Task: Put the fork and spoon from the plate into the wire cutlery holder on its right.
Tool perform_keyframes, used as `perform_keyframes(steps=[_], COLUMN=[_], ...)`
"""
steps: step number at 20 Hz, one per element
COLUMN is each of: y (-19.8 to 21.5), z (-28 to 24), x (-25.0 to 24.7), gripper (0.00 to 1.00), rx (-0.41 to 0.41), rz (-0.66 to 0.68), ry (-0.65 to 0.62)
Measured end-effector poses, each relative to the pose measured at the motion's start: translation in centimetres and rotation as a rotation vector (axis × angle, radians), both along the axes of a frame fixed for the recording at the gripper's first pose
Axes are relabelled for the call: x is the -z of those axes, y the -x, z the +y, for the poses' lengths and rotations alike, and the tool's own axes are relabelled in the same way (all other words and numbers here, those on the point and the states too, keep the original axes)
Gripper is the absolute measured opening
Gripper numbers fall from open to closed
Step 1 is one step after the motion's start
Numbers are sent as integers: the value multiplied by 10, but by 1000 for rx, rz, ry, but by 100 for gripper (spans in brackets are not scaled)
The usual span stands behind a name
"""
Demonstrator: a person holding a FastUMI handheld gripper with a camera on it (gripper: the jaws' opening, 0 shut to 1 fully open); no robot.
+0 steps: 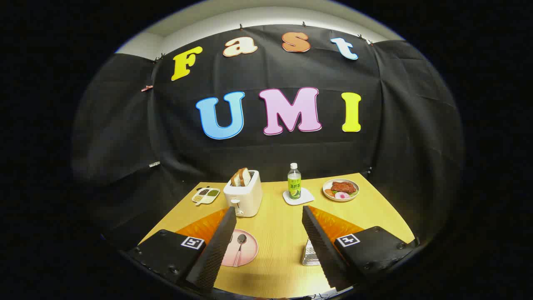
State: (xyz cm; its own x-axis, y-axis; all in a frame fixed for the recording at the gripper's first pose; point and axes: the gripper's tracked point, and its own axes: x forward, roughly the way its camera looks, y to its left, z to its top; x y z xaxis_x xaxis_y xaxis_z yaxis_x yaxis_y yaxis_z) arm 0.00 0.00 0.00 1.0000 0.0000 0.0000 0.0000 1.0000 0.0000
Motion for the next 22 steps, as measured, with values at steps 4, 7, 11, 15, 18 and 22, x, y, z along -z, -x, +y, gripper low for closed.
perform_keyframes(steps=[4, 7, 11, 15, 18, 22], y=[1, 1, 0, -2, -4, -17], z=[4, 1, -11, -22, -27, -23], x=[-1, -3, -7, -7, -3, 10], gripper=[99, 99, 99, 99, 99, 99], rx=[-9, 1, 39, 74, 90, 89], rz=[2, -5, -15, -19, -17, 16], ry=[16, 26, 21, -6, -6, 12])
